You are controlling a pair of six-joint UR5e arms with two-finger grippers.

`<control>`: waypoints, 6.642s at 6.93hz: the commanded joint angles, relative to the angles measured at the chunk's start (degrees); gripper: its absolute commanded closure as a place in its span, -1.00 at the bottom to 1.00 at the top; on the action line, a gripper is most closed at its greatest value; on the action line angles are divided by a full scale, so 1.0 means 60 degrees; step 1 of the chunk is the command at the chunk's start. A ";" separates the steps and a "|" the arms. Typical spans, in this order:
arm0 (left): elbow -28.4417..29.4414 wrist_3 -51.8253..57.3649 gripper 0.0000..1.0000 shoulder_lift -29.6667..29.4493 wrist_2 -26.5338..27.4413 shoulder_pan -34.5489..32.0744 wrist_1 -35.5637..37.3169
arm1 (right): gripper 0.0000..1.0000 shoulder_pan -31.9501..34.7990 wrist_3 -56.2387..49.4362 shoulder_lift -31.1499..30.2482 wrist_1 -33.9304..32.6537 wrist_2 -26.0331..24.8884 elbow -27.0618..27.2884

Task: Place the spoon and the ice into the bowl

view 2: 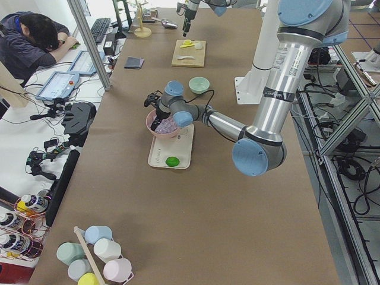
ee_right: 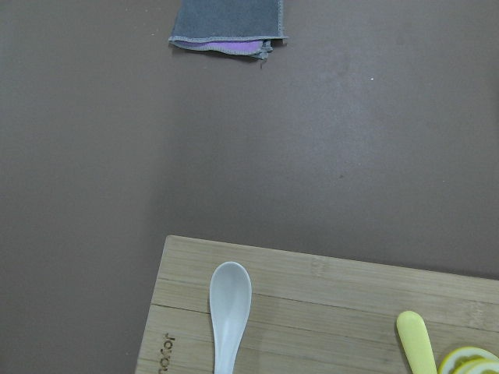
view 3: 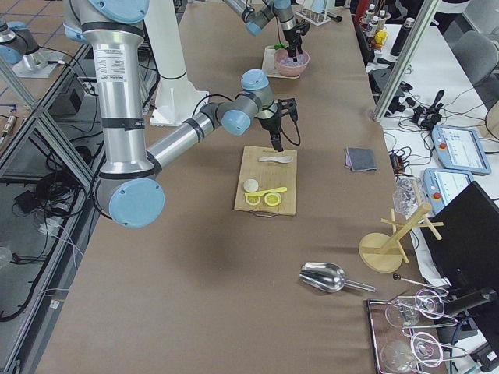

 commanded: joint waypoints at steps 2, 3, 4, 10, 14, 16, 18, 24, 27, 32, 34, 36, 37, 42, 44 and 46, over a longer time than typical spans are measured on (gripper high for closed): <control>-0.0044 -0.0040 -0.74 0.0047 -0.0560 0.0000 -0.0041 | -1.00 -0.0002 0.0000 0.0000 0.0000 -0.0003 0.0000; -0.0058 -0.0040 -0.74 0.0076 -0.0561 0.0000 -0.0055 | -1.00 -0.0002 0.0000 0.0000 0.0000 0.0012 0.0000; -0.0059 -0.0040 -0.73 0.0091 -0.0561 0.0000 -0.0055 | -1.00 -0.0016 0.0000 -0.0015 0.0000 -0.0003 0.0000; -0.0234 0.0048 1.00 0.0106 -0.0591 0.0000 -0.0041 | -1.00 -0.0016 0.0000 -0.0015 0.0000 -0.0003 0.0000; -0.0424 0.0048 1.00 0.0121 -0.0678 -0.0029 -0.0011 | -1.00 -0.0016 0.0000 0.0000 0.0014 -0.0003 0.0000; -0.0498 0.0048 1.00 0.0121 -0.0693 -0.0029 0.0018 | -1.00 -0.0016 0.0029 0.0000 0.0014 0.0012 0.0029; -0.0556 0.0062 -0.71 0.0106 -0.0941 -0.0058 0.0047 | -1.00 -0.0031 0.0029 0.0000 0.0014 0.0012 0.0029; -0.0615 -0.0113 -0.73 0.0546 -0.0942 -0.0176 0.0047 | -1.00 -0.0104 0.0029 0.0000 0.0000 -0.0017 0.0015; -0.0717 -0.0638 -0.38 0.0604 -0.0928 -0.0088 0.0018 | -1.00 -0.0163 0.0029 0.0000 0.0014 -0.0076 0.0015; -0.0718 -0.0626 0.21 0.0619 -0.0928 -0.0044 0.0032 | -1.00 -0.0163 0.0029 0.0000 0.0014 -0.0076 0.0015; -0.0790 -0.0611 1.00 0.0619 -0.0942 -0.0044 0.0018 | -1.00 -0.0163 0.0029 0.0000 0.0014 -0.0076 0.0014; -0.1358 -0.0524 1.00 0.0604 -0.1769 -0.0218 0.0337 | -1.00 -0.0163 0.0029 0.0015 0.0014 -0.0076 0.0029; -0.2044 -0.0639 1.00 0.0473 -0.2067 -0.0524 0.0920 | -1.00 -0.0163 0.0044 0.0116 0.0000 -0.0076 0.0015; -0.2373 -0.5278 1.00 -0.1327 -0.0074 0.2040 0.0911 | -1.00 -0.0366 0.0555 0.0132 -0.0029 -0.0454 -0.0029; -0.2010 -0.5983 1.00 -0.1868 0.1861 0.3887 0.0911 | -1.00 -0.0470 0.0557 0.0132 -0.0058 -0.0704 -0.0058; -0.1583 -0.6339 1.00 -0.2193 0.3241 0.5093 0.0911 | -1.00 -0.0791 0.1240 0.0175 -0.0088 -0.1288 -0.0277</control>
